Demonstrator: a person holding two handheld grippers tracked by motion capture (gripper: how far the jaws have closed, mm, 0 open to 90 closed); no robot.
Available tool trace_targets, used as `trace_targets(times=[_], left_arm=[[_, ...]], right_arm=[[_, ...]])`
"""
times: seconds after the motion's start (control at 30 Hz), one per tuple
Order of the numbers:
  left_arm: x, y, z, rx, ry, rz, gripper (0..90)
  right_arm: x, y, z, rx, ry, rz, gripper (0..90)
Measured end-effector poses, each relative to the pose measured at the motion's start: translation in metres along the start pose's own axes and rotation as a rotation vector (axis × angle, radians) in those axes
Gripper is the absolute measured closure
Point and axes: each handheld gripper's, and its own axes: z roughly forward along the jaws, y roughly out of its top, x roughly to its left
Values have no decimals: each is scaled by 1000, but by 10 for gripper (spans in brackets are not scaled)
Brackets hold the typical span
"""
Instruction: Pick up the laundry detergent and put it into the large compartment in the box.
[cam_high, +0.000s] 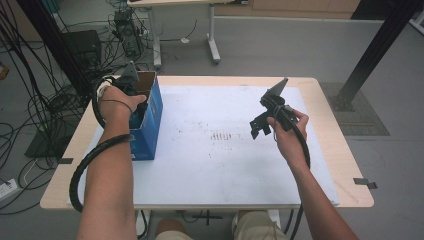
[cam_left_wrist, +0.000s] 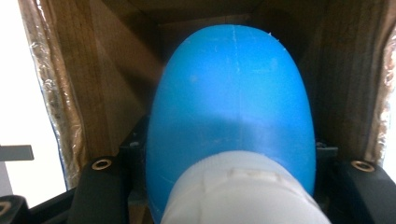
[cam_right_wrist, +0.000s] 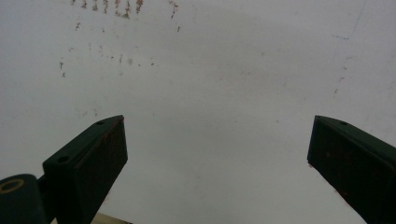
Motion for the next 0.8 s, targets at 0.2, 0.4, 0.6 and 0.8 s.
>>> trace_targets(times=[0.2, 0.4, 0.6, 0.8], left_arm=[[-1, 0, 0, -2, 3, 3, 379], [0, -2, 0, -6, 0, -2, 379], [-1, -3, 0, -9, 2, 1, 378], [-1, -4, 0, -14, 0, 1, 378]], right_arm=[[-2, 0, -1, -2, -2, 0, 49], [-1, 1, -1, 3, -3, 1, 48], [1, 1, -2, 0, -5, 0, 49], [2, 1, -3, -1, -4, -3, 48]])
